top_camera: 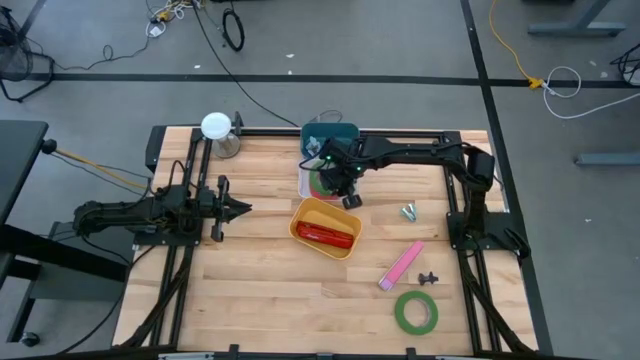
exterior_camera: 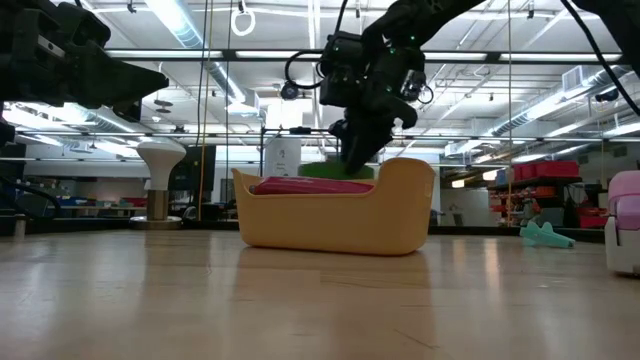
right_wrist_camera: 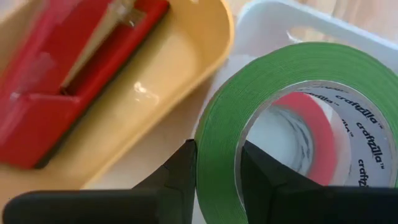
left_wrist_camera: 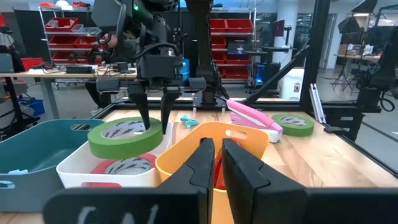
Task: Pick and place Stapler, Stapler remover, tape
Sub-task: Put the top green tape into the white bin
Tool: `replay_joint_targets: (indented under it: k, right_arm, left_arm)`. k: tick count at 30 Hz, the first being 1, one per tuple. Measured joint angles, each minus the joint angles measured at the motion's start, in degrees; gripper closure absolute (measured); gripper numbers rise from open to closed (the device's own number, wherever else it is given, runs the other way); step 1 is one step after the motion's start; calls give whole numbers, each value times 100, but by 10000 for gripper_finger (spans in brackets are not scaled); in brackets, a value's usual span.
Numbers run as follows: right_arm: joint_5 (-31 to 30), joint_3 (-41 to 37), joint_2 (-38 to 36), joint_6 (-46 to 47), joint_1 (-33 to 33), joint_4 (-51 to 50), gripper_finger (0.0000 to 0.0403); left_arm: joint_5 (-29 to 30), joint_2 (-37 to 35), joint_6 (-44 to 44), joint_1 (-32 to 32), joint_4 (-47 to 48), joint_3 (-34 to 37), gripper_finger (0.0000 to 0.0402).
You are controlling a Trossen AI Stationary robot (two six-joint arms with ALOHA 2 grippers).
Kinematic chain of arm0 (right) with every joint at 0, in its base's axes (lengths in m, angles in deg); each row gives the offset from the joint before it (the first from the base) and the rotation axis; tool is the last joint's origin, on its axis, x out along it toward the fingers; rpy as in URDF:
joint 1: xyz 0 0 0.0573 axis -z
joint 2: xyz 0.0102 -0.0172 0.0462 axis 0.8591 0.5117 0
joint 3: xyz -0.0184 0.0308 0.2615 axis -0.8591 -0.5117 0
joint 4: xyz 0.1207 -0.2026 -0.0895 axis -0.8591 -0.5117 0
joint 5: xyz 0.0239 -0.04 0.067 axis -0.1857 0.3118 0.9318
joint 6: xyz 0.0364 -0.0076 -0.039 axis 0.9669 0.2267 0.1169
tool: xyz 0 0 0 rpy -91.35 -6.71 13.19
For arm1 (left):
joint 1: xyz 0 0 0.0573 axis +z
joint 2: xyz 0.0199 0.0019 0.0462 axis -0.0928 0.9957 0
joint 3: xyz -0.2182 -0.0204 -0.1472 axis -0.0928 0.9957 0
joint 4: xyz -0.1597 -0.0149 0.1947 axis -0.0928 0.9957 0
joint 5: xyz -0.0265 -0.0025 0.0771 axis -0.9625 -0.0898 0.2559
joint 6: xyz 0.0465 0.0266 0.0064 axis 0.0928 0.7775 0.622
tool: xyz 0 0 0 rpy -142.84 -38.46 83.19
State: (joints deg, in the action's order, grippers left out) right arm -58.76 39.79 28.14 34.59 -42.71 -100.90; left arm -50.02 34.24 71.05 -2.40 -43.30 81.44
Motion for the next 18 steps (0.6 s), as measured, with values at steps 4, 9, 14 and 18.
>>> replay_joint_targets:
  k: [4, 9, 14, 18]
  right_arm:
    - [108, 0, -2, -11, -4, 90, 307]
    - [105, 0, -2, -6, -2, 96, 307]
    - [-34, 0, -2, 133, -2, 102, 289]
    - [-101, 0, -7, 403, -2, 124, 255]
  left_arm:
    - [-1, 0, 0, 1, 0, -1, 365]
    - [1, 0, 0, -1, 0, 0, 365]
    - [-1, 0, 0, 1, 0, -1, 365]
    - [-1, 0, 0, 1, 0, 0, 365]
